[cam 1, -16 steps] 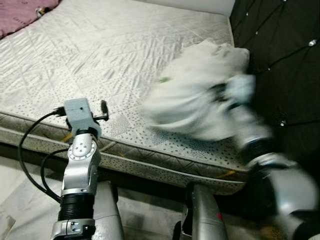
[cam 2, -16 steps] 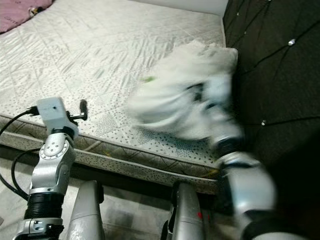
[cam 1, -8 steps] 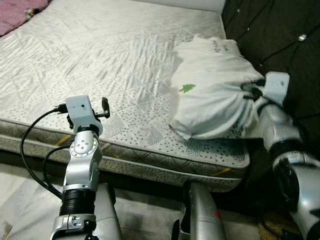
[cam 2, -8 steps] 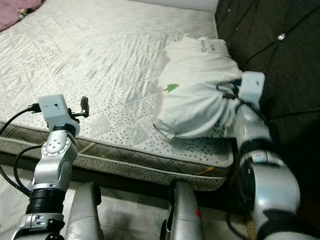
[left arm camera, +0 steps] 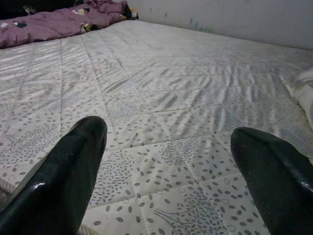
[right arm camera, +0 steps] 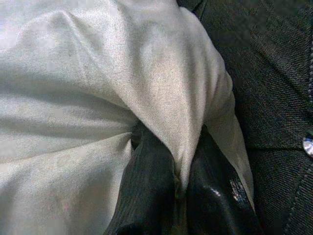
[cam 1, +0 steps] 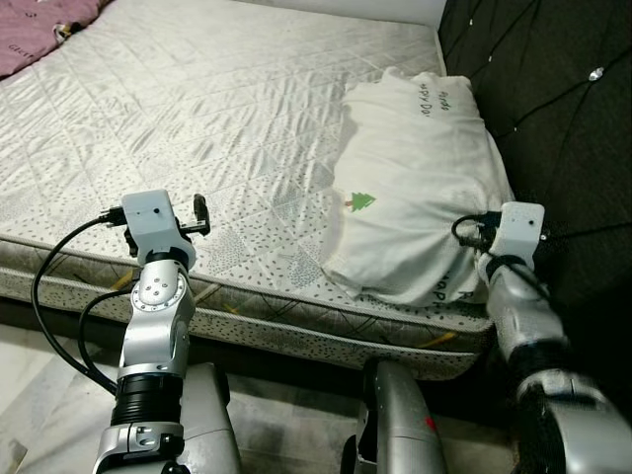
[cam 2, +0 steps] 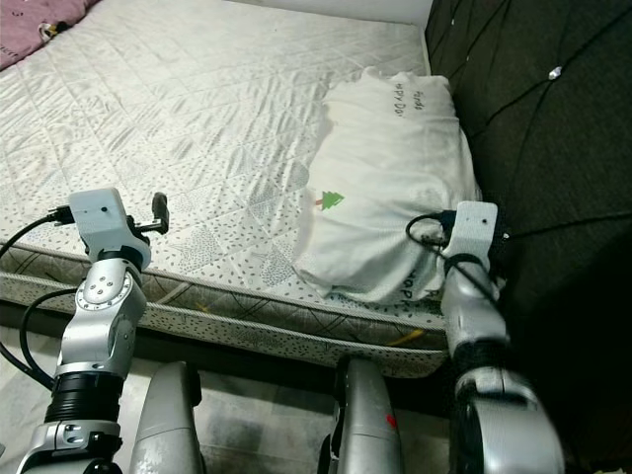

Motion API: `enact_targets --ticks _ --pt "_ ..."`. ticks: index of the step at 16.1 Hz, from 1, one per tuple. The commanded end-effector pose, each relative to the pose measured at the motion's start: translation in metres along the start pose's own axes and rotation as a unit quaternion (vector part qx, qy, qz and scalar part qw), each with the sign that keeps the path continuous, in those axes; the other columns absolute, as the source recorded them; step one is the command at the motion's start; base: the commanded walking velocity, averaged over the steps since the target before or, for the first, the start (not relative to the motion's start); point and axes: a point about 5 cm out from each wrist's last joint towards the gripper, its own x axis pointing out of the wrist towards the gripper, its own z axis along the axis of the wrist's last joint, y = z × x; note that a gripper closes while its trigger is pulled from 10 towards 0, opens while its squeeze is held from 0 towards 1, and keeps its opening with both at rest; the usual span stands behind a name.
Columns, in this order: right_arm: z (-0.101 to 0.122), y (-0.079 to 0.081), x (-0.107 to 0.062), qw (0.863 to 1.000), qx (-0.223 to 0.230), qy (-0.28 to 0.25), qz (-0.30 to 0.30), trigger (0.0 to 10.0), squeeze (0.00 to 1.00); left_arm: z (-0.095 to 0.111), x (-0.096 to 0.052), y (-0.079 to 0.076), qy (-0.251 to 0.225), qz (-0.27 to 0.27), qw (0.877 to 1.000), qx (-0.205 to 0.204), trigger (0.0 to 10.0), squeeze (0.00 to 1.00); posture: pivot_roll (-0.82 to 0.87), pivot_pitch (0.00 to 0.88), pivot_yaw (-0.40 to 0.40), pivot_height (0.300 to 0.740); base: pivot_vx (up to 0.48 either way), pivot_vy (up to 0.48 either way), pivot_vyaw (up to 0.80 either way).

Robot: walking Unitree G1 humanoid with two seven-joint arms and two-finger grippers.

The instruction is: Clean up the room

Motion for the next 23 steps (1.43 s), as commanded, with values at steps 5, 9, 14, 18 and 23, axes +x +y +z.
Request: enact_targets --ticks 5,9,14,18,23 --pt "-0.006 0.001 -0.028 1.0 -0.008 -0.015 0.023 0.0 0.0 0.0 0.001 0.003 -0.001 0.0 1.0 0.005 10.0 0.0 0.06 0.0 -0.055 0.553 0.0 0.0 0.0" --pt "-0.015 0.013 -0.049 0.999 -0.01 -0.002 0.047 0.0 0.0 0.002 0.004 0.002 -0.003 -0.004 1.0 0.007 10.0 0.0 0.06 0.0 -0.047 0.553 0.0 0.0 0.0" --pt "-0.027 0.005 -0.054 0.998 -0.037 0.024 0.051 0.0 0.0 0.003 0.004 0.003 -0.003 -0.003 1.0 0.009 10.0 0.0 0.06 0.0 -0.044 0.553 0.0 0.0 0.0" --pt "0.02 -0.05 -0.005 0.997 -0.044 -0.007 -0.06 0.0 0.0 0.004 0.006 0.007 -0.006 0.003 1.0 0.011 10.0 0.0 0.05 0.0 -0.031 0.553 0.0 0.0 0.0" --pt "0.072 -0.111 0.013 0.984 -0.019 -0.038 -0.171 0.0 0.0 0.005 0.006 0.009 -0.008 0.009 1.0 0.014 10.0 0.0 0.06 0.0 -0.031 0.553 0.0 0.0 0.0"
